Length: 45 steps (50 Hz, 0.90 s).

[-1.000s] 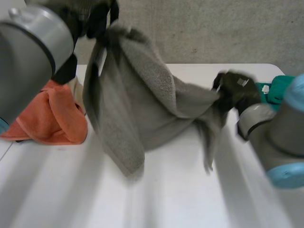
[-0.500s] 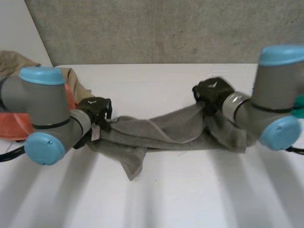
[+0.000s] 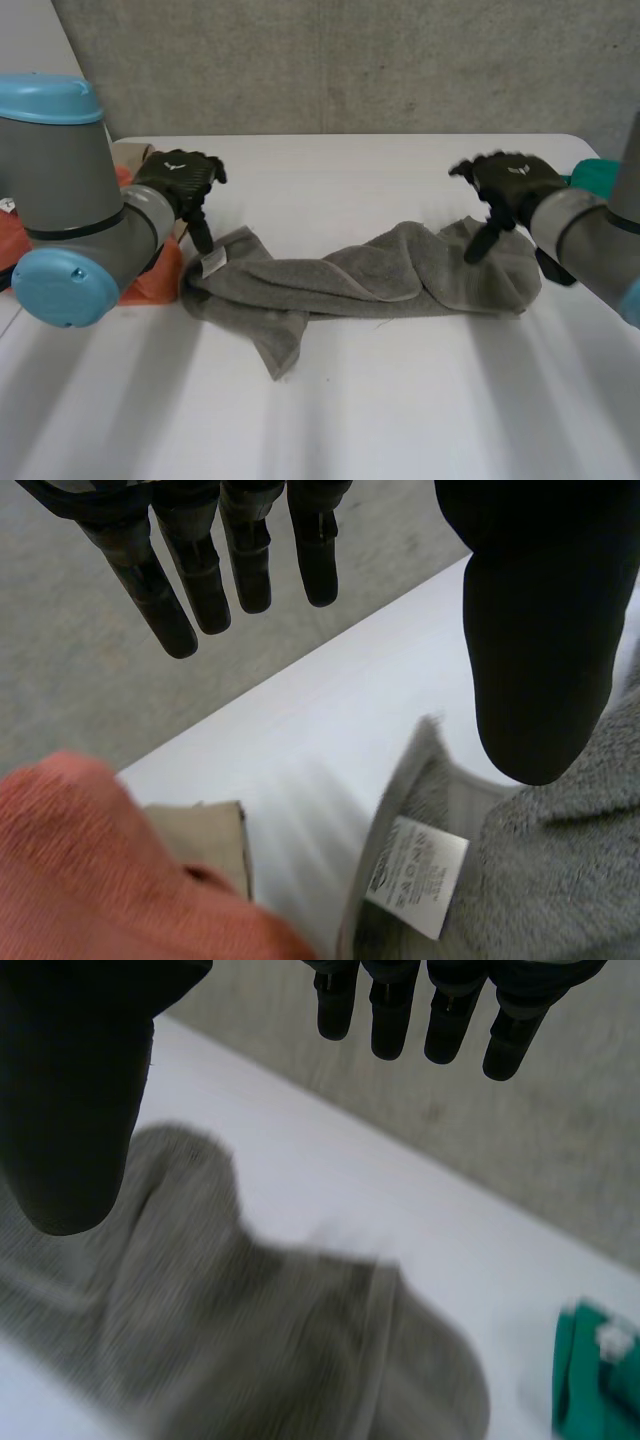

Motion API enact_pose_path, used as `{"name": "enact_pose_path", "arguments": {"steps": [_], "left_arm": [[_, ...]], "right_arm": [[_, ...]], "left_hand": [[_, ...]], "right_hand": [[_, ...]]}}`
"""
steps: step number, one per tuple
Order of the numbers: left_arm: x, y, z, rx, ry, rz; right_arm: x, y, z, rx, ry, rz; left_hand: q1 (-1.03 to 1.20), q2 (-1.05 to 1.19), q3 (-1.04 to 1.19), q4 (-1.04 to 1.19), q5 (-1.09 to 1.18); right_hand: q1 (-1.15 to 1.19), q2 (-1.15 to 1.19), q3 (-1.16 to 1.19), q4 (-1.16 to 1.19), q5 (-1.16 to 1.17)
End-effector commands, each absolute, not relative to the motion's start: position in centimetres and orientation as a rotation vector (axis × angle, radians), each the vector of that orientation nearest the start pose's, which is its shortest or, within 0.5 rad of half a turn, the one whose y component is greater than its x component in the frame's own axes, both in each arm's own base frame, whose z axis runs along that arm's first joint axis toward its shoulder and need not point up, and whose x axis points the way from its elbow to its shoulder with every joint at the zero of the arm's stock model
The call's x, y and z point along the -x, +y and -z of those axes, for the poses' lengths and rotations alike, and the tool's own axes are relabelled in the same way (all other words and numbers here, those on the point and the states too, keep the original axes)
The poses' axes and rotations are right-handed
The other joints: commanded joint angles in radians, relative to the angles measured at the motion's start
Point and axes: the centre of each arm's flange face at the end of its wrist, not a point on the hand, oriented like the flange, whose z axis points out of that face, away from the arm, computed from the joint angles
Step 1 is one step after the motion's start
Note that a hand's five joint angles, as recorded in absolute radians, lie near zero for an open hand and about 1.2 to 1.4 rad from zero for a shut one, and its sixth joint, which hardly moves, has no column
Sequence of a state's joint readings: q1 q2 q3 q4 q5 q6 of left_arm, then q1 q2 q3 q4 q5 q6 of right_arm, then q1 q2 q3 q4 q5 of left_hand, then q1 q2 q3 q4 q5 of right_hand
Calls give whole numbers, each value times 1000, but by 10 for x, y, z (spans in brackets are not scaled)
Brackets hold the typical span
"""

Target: Fold the laundry.

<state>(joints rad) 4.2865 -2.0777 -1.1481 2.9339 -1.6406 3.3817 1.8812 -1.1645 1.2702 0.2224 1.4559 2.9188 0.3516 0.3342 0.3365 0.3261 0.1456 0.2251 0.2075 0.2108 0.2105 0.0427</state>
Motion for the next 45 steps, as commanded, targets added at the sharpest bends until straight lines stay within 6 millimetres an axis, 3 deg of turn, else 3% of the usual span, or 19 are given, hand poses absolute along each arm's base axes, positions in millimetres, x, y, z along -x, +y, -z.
{"name": "enact_pose_path", "arguments": {"steps": [1, 12, 22, 24, 26, 29, 33, 37, 38, 41, 42, 44, 45], "left_arm": [[299, -325, -223, -989, 2398, 1919], [324, -357, -178, -1211, 2365, 1784], [322, -368, -166, -1219, 2407, 1684], [322, -367, -168, -1210, 2414, 1690], [322, -365, -171, -1197, 2430, 1695], [322, -362, -174, -1192, 2438, 1692], [320, -357, -179, -1195, 2445, 1688], [319, -355, -183, -1198, 2443, 1693], [319, -355, -183, -1201, 2443, 1696], [319, -354, -181, -1209, 2447, 1690], [321, -353, -179, -1228, 2446, 1685], [321, -352, -177, -1249, 2441, 1675], [322, -352, -173, -1281, 2433, 1660]], "right_arm": [[-223, -281, -208, 845, 2543, 1489], [-234, -295, -161, 1001, 2421, 1687], [-246, -318, -133, 973, 2386, 1756], [-248, -321, -133, 958, 2373, 1776], [-252, -324, -134, 942, 2347, 1803], [-255, -328, -139, 942, 2319, 1834], [-258, -332, -157, 924, 2277, 1888], [-261, -330, -206, 913, 2155, 1990], [-261, -325, -231, 921, 2097, 2027], [-264, -310, -271, 949, 1991, 2065], [-265, -298, -299, 967, 1914, 2095], [-264, -285, -327, 971, 1844, 2129], [-260, -273, -353, 960, 1779, 2168]], "left_hand": [[35, 52, 50, 61, 66], [9, 26, 24, 34, 40], [9, 26, 24, 34, 40], [9, 26, 24, 34, 40], [9, 26, 24, 34, 40], [3, 20, 18, 28, 34], [-6, 11, 9, 19, 25], [-27, -9, -11, -1, 5], [-44, -27, -29, -18, -13], [-71, -53, -56, -45, -39], [-91, -74, -76, -65, -59], [-115, -97, -100, -89, -83], [-121, -103, -105, -95, -89]], "right_hand": [[149, 166, 163, 163, 156], [137, 155, 152, 152, 145], [178, 196, 192, 193, 186], [345, 362, 359, 359, 353], [745, 763, 760, 760, 753], [1131, 1149, 1145, 1146, 1139], [1171, 1189, 1185, 1186, 1179], [1171, 1189, 1185, 1186, 1179], [1171, 1189, 1185, 1186, 1179], [1171, 1189, 1185, 1186, 1179], [1171, 1189, 1185, 1186, 1179], [1171, 1189, 1185, 1186, 1179], [1171, 1189, 1185, 1186, 1179]]}}
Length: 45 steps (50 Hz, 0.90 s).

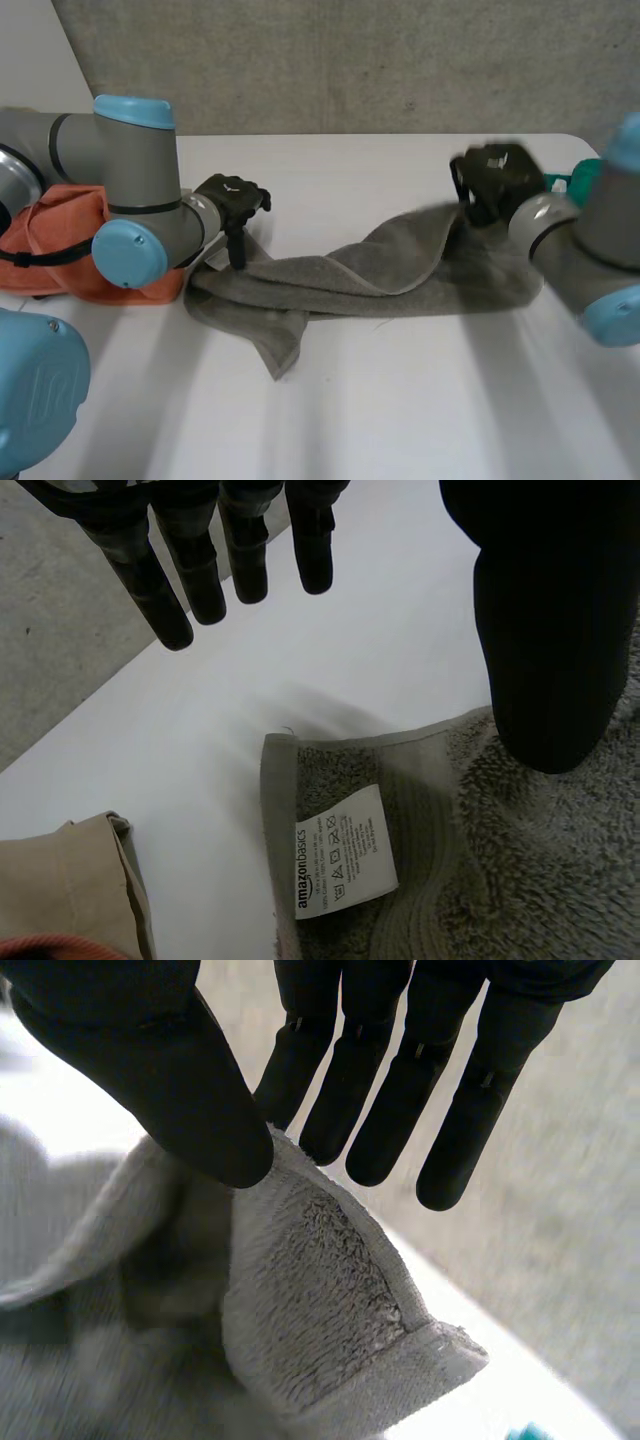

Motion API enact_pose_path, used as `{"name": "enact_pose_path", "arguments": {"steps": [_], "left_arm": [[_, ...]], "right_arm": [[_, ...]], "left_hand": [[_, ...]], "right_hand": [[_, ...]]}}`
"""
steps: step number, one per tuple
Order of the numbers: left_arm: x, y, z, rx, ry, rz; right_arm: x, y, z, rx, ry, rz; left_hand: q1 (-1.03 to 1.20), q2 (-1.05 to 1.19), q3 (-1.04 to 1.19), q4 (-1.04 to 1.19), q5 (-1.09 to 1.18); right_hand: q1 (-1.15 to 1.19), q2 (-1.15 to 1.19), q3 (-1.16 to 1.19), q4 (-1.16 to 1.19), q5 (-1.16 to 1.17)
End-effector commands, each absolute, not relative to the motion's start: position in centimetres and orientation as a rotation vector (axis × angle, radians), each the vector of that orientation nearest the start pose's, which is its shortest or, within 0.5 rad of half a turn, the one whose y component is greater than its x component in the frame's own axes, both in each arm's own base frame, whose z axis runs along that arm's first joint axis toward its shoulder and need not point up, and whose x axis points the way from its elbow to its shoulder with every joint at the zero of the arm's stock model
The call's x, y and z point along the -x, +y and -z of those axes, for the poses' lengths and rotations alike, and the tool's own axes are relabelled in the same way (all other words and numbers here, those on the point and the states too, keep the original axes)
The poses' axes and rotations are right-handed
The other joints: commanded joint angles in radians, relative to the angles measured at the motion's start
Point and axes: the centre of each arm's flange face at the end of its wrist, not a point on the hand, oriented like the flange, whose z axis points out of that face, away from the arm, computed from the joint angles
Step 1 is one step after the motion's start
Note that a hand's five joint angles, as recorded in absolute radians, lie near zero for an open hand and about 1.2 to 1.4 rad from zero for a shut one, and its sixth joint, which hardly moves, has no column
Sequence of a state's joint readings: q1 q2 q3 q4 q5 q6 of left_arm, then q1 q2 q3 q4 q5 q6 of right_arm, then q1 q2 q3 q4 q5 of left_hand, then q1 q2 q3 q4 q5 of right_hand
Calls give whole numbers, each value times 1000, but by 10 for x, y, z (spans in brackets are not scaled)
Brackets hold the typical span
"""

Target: Fold the laundry.

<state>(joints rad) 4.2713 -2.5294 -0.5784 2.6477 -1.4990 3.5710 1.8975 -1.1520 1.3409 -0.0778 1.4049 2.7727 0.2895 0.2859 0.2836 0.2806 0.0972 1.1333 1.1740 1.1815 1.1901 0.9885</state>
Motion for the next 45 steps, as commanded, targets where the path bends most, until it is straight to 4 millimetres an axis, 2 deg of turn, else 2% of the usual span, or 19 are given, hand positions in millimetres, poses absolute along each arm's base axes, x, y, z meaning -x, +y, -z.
{"name": "enact_pose_path", "arguments": {"steps": [1, 4, 7, 10, 11, 15, 16, 19, 20, 23, 24, 25, 27, 28, 32, 36, 38, 40, 45], "left_arm": [[322, -351, -170, -1299, 2427, 1652], [324, -350, -164, -1355, 2395, 1627], [326, -349, -160, -1389, 2377, 1620], [331, -346, -155, -1419, 2362, 1607], [332, -346, -154, -1429, 2360, 1604], [336, -347, -158, -1431, 2328, 1634], [337, -350, -164, -1409, 2307, 1669], [339, -361, -181, -1334, 2232, 1776], [340, -370, -197, -1256, 2172, 1871], [344, -378, -228, -1135, 2092, 2036], [347, -380, -253, -1060, 2032, 2169], [349, -381, -267, -1017, 1996, 2242], [351, -381, -295, -932, 1912, 2387], [352, -380, -324, -833, 1814, 2538], [343, -377, -381, -554, 1604, 2792], [337, -371, -410, -413, 1482, 2887], [334, -368, -416, -378, 1460, 2895], [331, -370, -412, -360, 1493, 2865], [320, -380, -373, -372, 1703, 2688]], "right_arm": [[-258, -267, -366, 954, 1746, 2185], [-250, -249, -404, 899, 1656, 2228], [-244, -244, -418, 866, 1631, 2222], [-237, -244, -428, 827, 1619, 2217], [-236, -246, -428, 820, 1625, 2212], [-235, -257, -415, 814, 1686, 2172], [-236, -266, -404, 820, 1729, 2147], [-238, -282, -385, 830, 1807, 2112], [-238, -295, -372, 832, 1863, 2106], [-238, -315, -360, 813, 1921, 2129], [-240, -329, -358, 784, 1923, 2182], [-240, -338, -361, 761, 1905, 2228], [-242, -354, -368, 697, 1853, 2332], [-245, -367, -379, 623, 1769, 2441], [-247, -391, -407, 417, 1521, 2670], [-249, -399, -425, 314, 1324, 2790], [-253, -397, -425, 316, 1306, 2790], [-255, -397, -419, 330, 1330, 2774], [-259, -397, -383, 413, 1512, 2661]], "left_hand": [[-58, -55, -53, -50, -41], [-61, -58, -56, -52, -44], [-58, -55, -53, -50, -41], [73, 77, 79, 82, 91], [141, 144, 146, 149, 158], [1002, 1006, 1008, 1011, 1020], [1106, 1109, 1112, 1115, 1123], [1107, 1110, 1113, 1116, 1124], [1107, 1110, 1113, 1116, 1124], [1107, 1110, 1113, 1116, 1124], [1107, 1110, 1113, 1116, 1124], [1107, 1110, 1113, 1116, 1124], [1107, 1110, 1113, 1116, 1124], [1107, 1110, 1113, 1116, 1124], [1107, 1110, 1113, 1116, 1124], [1107, 1110, 1113, 1116, 1124], [1107, 1110, 1113, 1116, 1124], [1107, 1110, 1113, 1116, 1124], [1107, 1110, 1113, 1116, 1124]], "right_hand": [[263, 222, 215, 206, 233], [263, 222, 215, 206, 233], [263, 222, 215, 206, 233], [263, 222, 215, 206, 233], [263, 222, 215, 206, 233], [263, 222, 215, 206, 233], [263, 222, 215, 206, 233], [263, 222, 215, 206, 233], [263, 222, 215, 206, 233], [263, 222, 215, 206, 233], [263, 222, 215, 206, 233], [263, 222, 215, 206, 233], [263, 222, 215, 206, 233], [263, 222, 215, 206, 233], [263, 222, 215, 206, 233], [263, 222, 215, 206, 233], [263, 222, 215, 206, 233], [263, 222, 215, 206, 233], [263, 222, 215, 206, 233]]}}
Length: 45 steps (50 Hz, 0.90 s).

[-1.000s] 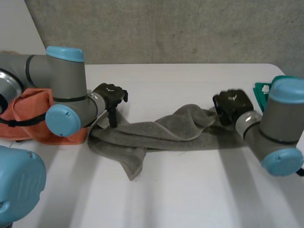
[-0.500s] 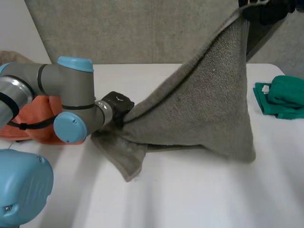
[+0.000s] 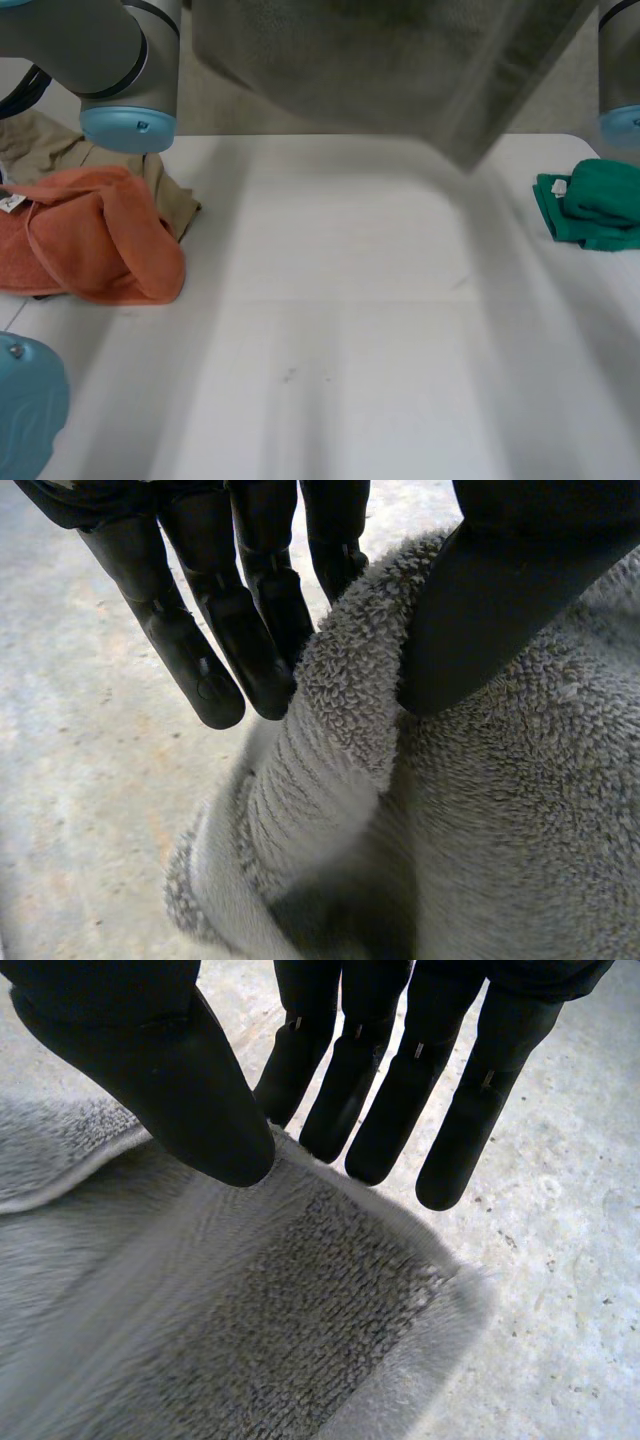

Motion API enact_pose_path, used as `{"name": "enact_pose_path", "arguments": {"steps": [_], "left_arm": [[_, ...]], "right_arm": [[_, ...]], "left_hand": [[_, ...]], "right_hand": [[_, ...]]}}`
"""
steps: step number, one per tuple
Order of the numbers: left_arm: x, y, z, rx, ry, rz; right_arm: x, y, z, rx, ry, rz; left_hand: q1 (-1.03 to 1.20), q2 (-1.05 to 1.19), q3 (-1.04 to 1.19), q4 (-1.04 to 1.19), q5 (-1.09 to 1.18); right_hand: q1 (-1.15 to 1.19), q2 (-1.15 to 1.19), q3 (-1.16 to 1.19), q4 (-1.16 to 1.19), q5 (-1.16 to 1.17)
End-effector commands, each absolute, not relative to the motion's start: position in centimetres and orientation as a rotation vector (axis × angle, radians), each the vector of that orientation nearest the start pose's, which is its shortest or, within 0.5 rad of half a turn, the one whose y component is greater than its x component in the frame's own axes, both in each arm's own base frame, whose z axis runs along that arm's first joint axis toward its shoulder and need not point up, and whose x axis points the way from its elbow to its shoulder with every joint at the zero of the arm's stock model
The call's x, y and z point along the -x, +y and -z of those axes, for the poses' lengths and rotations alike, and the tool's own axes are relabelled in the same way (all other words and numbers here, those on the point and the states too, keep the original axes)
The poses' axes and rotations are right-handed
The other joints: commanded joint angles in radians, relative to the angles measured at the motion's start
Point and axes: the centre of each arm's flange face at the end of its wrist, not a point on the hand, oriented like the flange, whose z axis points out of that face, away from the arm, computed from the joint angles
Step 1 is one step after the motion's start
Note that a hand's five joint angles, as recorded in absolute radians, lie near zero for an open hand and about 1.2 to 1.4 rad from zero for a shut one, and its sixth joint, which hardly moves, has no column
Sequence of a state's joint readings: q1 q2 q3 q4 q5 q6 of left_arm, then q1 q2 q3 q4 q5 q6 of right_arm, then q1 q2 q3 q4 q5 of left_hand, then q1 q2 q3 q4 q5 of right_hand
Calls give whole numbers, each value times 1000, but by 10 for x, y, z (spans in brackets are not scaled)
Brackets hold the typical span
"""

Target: Fold the laundry.

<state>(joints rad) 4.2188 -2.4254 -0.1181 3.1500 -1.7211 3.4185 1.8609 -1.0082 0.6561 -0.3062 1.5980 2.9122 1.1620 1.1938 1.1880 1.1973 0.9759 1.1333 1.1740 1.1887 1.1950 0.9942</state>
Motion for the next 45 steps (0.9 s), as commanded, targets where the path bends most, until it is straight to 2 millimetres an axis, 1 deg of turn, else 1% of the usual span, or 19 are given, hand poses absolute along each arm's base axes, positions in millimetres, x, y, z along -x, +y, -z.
{"name": "enact_pose_path", "arguments": {"steps": [1, 3, 4, 7, 8, 11, 12, 15, 16, 19, 20, 23, 24, 28, 30, 34, 36, 41, 45], "left_arm": [[318, -380, -354, -396, 1800, 2610], [316, -379, -332, -430, 1899, 2524], [314, -377, -308, -471, 1984, 2439], [310, -373, -272, -532, 2093, 2322], [308, -369, -248, -570, 2160, 2242], [303, -362, -211, -619, 2262, 2110], [300, -357, -191, -648, 2315, 2023], [293, -349, -170, -674, 2381, 1912], [290, -341, -161, -700, 2424, 1839], [286, -328, -155, -741, 2484, 1732], [283, -319, -158, -768, 2514, 1666], [279, -308, -164, -806, 2540, 1597], [278, -304, -171, -838, 2540, 1572], [275, -299, -189, -949, 2480, 1552], [275, -302, -197, -980, 2435, 1575], [280, -324, -218, -1030, 2308, 1710], [284, -331, -219, -1049, 2286, 1739], [298, -353, -210, -1094, 2231, 1780], [307, -368, -193, -1132, 2230, 1751]], "right_arm": [[-261, -395, -366, 459, 1584, 2604], [-263, -393, -346, 508, 1655, 2537], [-264, -390, -325, 559, 1731, 2466], [-264, -386, -291, 617, 1849, 2357], [-263, -381, -269, 653, 1924, 2284], [-263, -374, -235, 705, 2032, 2178], [-263, -368, -214, 747, 2101, 2103], [-263, -358, -185, 817, 2194, 2003], [-263, -354, -171, 868, 2237, 1958], [-261, -350, -157, 936, 2282, 1915], [-258, -348, -153, 967, 2299, 1900], [-257, -346, -152, 998, 2305, 1890], [-257, -344, -153, 1007, 2307, 1888], [-256, -337, -159, 1021, 2298, 1892], [-257, -334, -162, 1020, 2284, 1894], [-256, -328, -167, 1034, 2263, 1894], [-255, -327, -167, 1036, 2262, 1891], [-253, -325, -165, 1037, 2270, 1877], [-249, -329, -163, 1031, 2281, 1880]], "left_hand": [[234, 202, 208, 199, 246], [234, 202, 208, 199, 246], [234, 202, 208, 199, 246], [234, 202, 208, 199, 246], [234, 202, 208, 199, 246], [226, 194, 200, 191, 237], [176, 145, 150, 141, 188], [97, 65, 71, 62, 108], [24, -8, -2, -11, 35], [-149, -181, -175, -185, -138], [-281, -313, -307, -316, -269], [-496, -527, -522, -531, -484], [-639, -671, -665, -674, -627], [-719, -751, -745, -755, -708], [-723, -754, -748, -758, -711], [-688, -719, -714, -723, -676], [-649, -681, -675, -685, -638], [-552, -584, -578, -588, -541], [-491, -523, -517, -526, -479]], "right_hand": [[263, 222, 208, 201, 227], [263, 222, 208, 201, 227], [263, 222, 208, 201, 227], [263, 222, 208, 201, 227], [263, 222, 208, 201, 227], [263, 222, 208, 201, 227], [263, 222, 208, 201, 227], [263, 222, 208, 201, 227], [263, 222, 208, 201, 227], [263, 222, 208, 201, 227], [263, 222, 208, 201, 227], [263, 222, 208, 201, 227], [263, 222, 208, 201, 227], [263, 222, 208, 201, 227], [263, 222, 208, 201, 227], [263, 222, 208, 201, 227], [263, 222, 208, 201, 227], [263, 222, 208, 201, 227], [263, 222, 208, 201, 227]]}}
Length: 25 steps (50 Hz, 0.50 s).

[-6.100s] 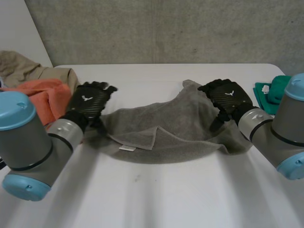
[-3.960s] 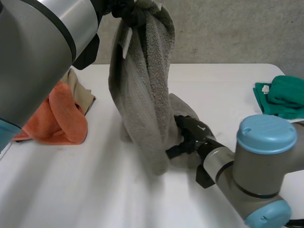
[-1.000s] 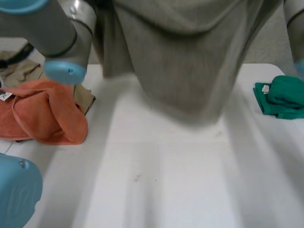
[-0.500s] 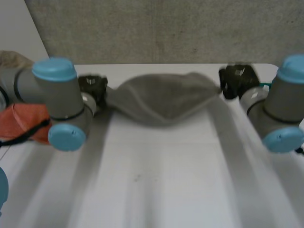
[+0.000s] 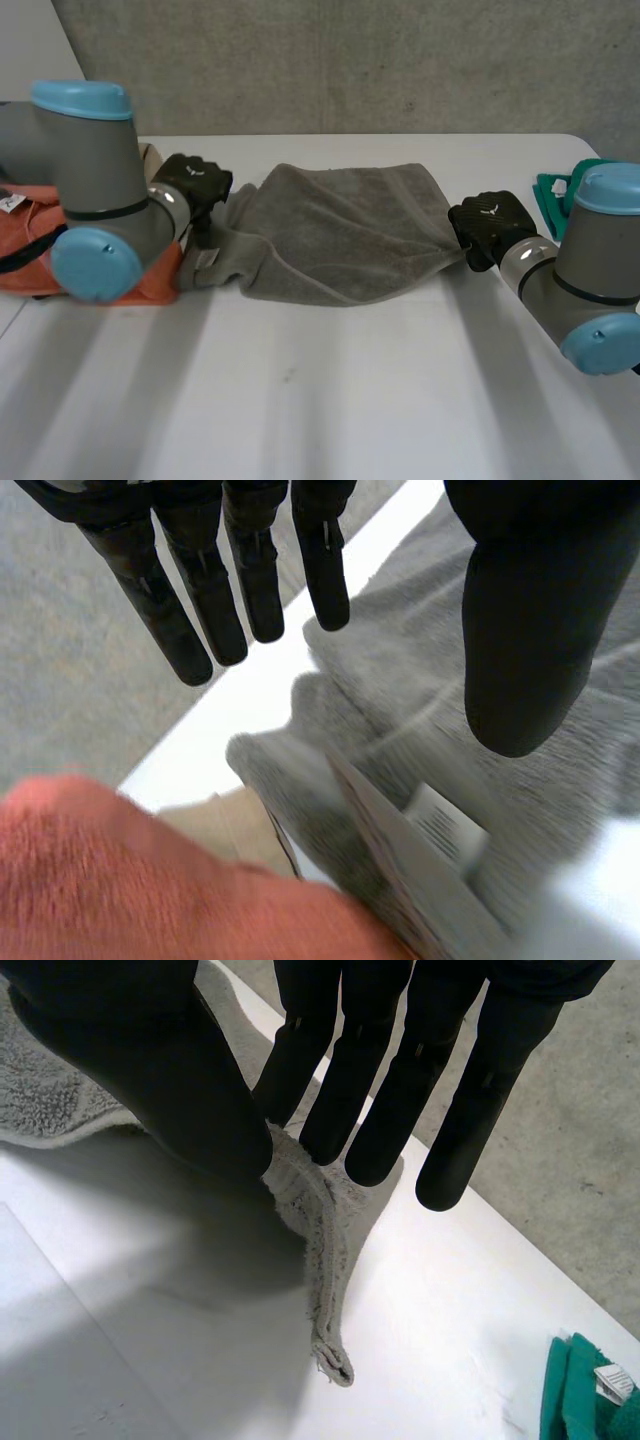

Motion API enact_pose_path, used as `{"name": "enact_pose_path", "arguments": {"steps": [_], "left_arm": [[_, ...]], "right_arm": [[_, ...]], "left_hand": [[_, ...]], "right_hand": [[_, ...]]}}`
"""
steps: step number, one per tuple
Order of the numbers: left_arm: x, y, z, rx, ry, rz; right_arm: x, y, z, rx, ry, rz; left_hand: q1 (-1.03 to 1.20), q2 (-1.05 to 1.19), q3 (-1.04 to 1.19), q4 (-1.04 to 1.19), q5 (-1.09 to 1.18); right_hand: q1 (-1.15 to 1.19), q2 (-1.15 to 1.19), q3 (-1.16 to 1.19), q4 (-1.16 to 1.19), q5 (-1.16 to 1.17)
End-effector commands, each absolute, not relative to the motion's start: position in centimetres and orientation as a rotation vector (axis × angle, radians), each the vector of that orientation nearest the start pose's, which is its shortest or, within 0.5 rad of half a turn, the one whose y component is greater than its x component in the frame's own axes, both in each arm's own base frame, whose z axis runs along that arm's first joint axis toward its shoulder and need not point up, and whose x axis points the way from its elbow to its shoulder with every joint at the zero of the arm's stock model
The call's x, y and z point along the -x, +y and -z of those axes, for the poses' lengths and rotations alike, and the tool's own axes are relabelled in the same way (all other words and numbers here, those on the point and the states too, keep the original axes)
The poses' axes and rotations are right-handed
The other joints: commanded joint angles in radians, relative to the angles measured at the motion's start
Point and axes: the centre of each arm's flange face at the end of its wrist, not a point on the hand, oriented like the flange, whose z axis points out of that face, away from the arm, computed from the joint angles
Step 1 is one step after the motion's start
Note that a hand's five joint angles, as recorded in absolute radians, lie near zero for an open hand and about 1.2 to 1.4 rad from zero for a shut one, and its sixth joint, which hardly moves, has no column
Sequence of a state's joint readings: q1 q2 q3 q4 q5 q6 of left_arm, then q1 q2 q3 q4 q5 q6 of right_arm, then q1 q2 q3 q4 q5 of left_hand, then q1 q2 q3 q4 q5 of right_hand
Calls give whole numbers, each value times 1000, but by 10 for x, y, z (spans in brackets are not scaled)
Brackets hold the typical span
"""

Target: Fold the laundry.

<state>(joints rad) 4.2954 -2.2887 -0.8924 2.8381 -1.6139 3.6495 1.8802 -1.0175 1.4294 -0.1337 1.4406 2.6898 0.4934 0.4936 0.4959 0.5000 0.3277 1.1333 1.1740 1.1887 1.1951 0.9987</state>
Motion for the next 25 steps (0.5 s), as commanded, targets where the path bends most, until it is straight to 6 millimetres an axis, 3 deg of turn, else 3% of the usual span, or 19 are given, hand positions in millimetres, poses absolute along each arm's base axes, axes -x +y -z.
{"name": "enact_pose_path", "arguments": {"steps": [1, 11, 18, 20, 23, 25], "left_arm": [[308, -371, -189, -1142, 2231, 1743], [315, -393, -149, -1268, 2157, 1628], [312, -394, -139, -1278, 2163, 1549], [311, -394, -134, -1279, 2172, 1525], [310, -394, -135, -1275, 2173, 1518], [308, -394, -148, -1237, 2162, 1531]], "right_arm": [[-249, -329, -163, 1031, 2283, 1881], [-244, -332, -164, 1033, 2281, 1882], [-240, -336, -165, 1025, 2277, 1889], [-239, -338, -167, 1021, 2277, 1898], [-235, -342, -169, 1011, 2285, 1906], [-232, -345, -172, 1004, 2291, 1925]], "left_hand": [[193, 192, 190, 186, 184], [128, 128, 126, 122, 119], [78, 78, 76, 72, 69], [157, 157, 155, 151, 148], [787, 786, 784, 780, 778], [903, 903, 900, 896, 894]], "right_hand": [[263, 222, 208, 201, 223], [263, 222, 208, 201, 223], [263, 222, 208, 201, 223], [263, 222, 208, 201, 223], [263, 222, 208, 201, 223], [263, 222, 208, 201, 223]]}}
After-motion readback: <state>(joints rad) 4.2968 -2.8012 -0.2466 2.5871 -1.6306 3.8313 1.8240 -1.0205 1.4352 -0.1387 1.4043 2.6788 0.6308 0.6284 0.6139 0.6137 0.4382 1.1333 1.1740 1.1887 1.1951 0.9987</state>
